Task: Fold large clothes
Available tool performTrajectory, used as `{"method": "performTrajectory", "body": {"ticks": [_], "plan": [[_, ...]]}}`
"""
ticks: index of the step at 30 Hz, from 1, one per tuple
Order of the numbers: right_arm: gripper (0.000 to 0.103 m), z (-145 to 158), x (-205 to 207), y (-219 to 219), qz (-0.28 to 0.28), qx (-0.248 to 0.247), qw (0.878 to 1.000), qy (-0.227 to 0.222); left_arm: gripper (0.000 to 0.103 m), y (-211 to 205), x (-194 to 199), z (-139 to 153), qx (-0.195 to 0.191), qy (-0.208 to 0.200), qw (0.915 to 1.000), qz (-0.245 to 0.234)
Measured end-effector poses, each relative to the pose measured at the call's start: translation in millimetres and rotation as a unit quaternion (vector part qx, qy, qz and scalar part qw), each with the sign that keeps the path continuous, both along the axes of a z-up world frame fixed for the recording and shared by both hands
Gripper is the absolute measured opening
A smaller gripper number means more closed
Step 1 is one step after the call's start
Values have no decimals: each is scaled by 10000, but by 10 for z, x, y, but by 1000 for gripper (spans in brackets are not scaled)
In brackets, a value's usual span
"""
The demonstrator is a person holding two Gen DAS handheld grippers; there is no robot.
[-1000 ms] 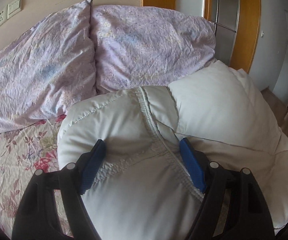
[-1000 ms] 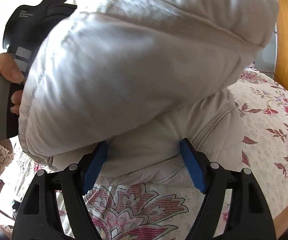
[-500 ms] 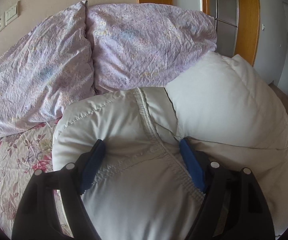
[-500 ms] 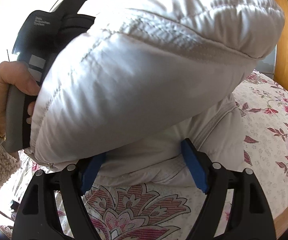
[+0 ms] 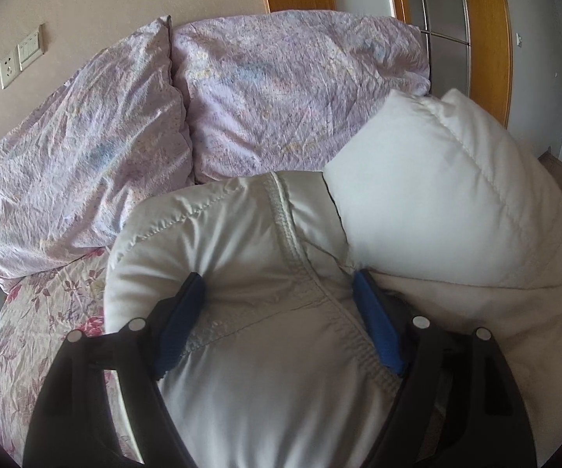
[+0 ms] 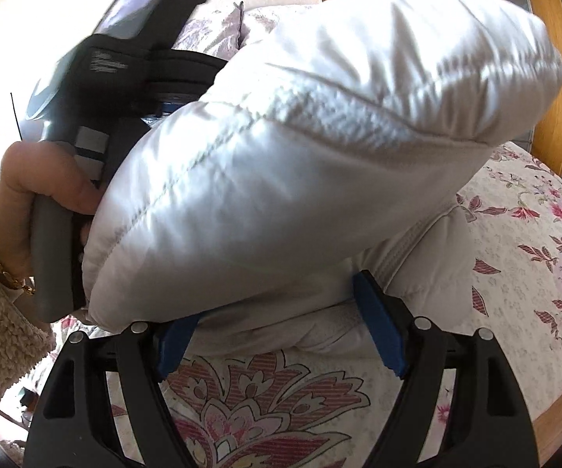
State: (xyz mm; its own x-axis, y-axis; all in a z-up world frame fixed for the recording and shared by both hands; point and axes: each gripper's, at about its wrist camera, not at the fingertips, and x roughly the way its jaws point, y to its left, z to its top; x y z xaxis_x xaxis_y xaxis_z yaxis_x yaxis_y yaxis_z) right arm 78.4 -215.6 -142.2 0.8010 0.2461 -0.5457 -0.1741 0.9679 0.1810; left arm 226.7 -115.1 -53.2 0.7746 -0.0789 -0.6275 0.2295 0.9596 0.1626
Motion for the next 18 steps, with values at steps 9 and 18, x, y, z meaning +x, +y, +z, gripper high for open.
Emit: {"method": "performTrajectory", "body": {"ticks": [9, 18], "plan": [[80, 161, -301, -102, -61, 49, 9998, -207, 82, 174, -496, 197, -129, -221, 9996, -88], [79, 730, -701, -225, 30, -100, 9946, -1034, 83, 335, -742, 235, -512, -68, 9986, -102]]}}
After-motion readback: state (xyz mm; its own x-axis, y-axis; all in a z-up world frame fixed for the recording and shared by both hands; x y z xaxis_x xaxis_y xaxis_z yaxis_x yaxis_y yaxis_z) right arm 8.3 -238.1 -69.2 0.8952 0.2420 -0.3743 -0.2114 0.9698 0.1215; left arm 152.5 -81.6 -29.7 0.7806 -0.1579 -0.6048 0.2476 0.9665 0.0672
